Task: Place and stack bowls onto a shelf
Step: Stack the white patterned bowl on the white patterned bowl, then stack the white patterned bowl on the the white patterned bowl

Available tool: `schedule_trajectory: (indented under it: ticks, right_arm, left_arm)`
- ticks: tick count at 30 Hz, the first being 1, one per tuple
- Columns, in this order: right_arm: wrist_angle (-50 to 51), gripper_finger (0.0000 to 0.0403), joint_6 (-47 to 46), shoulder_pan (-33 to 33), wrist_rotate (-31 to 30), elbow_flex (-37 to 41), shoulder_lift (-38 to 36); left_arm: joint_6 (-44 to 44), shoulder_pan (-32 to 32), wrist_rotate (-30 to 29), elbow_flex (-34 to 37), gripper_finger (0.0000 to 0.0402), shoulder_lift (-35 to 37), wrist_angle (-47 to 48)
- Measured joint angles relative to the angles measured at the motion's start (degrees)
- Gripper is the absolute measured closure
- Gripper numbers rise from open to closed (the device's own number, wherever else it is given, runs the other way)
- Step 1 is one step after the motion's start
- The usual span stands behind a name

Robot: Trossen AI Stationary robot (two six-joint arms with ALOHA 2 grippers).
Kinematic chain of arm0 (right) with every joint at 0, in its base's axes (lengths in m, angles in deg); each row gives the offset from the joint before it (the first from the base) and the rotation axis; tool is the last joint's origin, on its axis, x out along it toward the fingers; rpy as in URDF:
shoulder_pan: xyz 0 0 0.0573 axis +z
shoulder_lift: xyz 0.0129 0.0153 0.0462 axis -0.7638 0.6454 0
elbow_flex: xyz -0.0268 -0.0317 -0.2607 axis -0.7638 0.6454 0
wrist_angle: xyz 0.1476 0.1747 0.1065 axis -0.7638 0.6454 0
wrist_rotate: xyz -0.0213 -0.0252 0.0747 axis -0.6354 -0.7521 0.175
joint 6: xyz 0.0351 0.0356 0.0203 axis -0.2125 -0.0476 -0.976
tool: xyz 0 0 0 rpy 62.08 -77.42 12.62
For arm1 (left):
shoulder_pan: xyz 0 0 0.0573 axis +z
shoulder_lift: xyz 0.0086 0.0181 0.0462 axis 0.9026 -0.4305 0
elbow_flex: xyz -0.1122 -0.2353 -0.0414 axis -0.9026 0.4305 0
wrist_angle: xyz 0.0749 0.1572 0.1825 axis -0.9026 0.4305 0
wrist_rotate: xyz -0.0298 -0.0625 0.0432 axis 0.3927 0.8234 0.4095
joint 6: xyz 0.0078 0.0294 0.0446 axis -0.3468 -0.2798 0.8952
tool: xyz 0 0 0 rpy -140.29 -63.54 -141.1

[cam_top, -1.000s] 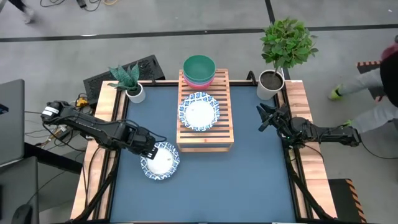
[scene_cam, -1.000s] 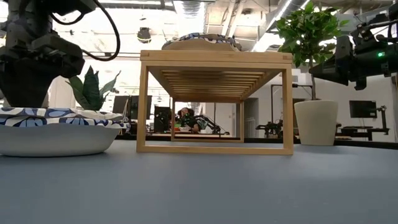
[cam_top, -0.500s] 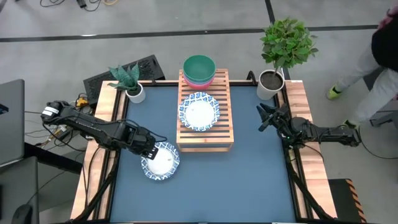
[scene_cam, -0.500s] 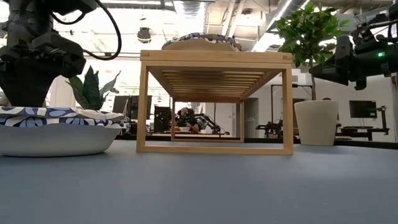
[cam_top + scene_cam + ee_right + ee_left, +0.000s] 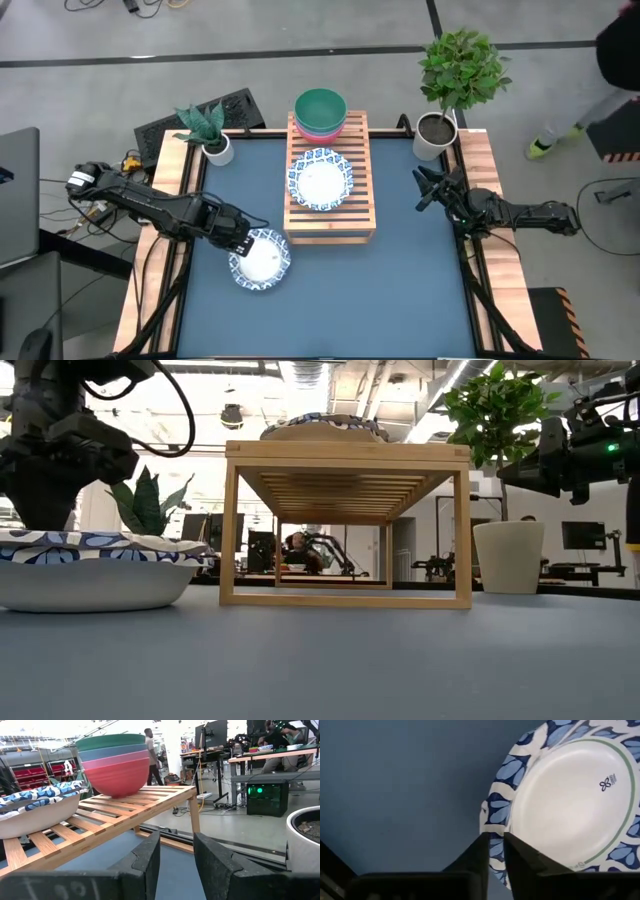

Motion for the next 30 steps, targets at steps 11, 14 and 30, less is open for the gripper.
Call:
schedule_trajectory:
  ticks: [11, 14, 30]
  right_arm:
    - [0.0, 0.0259, 0.1, 0.0, 0.0, 0.0, 0.0]
    - [0.0, 0.0259, 0.1, 0.0, 0.0, 0.0, 0.0]
    - [0.0, 0.0259, 0.0, 0.0, 0.0, 0.0, 0.0]
  left_arm:
    - [-0.5, 0.5, -0.9, -0.4, 0.0401, 0.8, 0.5]
    - [-1.7, 0.1, -0.7, -2.3, 0.0401, 1.6, 2.1]
    - [-11.3, -12.0, 0.2, -4.2, 0.0401, -0.9, 0.2]
